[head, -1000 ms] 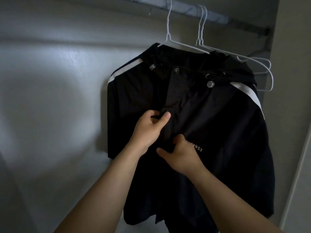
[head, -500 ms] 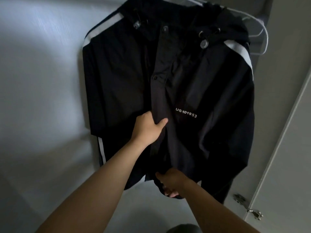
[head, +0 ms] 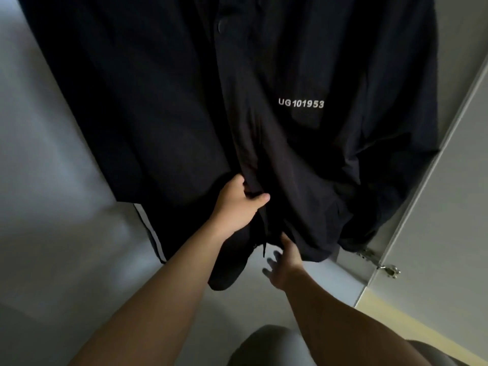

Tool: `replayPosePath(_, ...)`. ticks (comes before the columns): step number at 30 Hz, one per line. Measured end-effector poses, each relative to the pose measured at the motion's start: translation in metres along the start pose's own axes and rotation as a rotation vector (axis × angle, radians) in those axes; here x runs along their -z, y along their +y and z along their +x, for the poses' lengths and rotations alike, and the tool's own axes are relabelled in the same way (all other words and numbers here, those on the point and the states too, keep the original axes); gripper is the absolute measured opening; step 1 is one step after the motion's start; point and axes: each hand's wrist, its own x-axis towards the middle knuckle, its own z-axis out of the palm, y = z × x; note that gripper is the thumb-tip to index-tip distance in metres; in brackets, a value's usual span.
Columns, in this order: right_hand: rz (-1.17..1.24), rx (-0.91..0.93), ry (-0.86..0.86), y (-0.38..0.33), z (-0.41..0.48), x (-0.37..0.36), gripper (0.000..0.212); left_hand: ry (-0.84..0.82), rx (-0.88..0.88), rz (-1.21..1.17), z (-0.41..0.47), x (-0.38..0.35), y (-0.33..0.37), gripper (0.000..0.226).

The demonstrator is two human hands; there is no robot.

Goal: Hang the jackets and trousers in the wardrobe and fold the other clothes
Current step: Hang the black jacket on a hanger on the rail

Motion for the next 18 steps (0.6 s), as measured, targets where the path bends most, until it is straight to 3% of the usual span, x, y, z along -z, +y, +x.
replayPosePath(2, 0.123, 0.029, -0.084, 0.003, 0.014, 0.002, 0.038, 0.023, 0.037, -0.03, 0.003, -0.01, -0.008, 0.022)
replayPosePath(3, 0.153, 0.029, -0.095, 0.004, 0.018, 0.001, 0.033, 0.047, 0.032, -0.015, 0.005, -0.013, -0.01, 0.022)
replayPosePath(7, 0.191, -0.057, -0.057, 0.011, 0.03, 0.002, 0.062, 0.048, -0.021, 0.045, 0.012, -0.021, -0.006, 0.03)
replayPosePath(10, 0.179, -0.141, -0.165, 0.021, 0.03, 0.006, 0.073, 0.021, -0.03, 0.038, 0.012, -0.024, 0.001, 0.028)
replayPosePath(12, 0.18, -0.145, -0.216, 0.024, 0.027, 0.009, 0.068, 0.024, -0.027, 0.023, 0.012, -0.026, 0.004, 0.027)
replayPosePath(18, 0.269, -0.01, -0.126, 0.024, 0.019, 0.017, 0.026, 0.014, -0.033, 0.018, 0.007, -0.031, 0.011, 0.024)
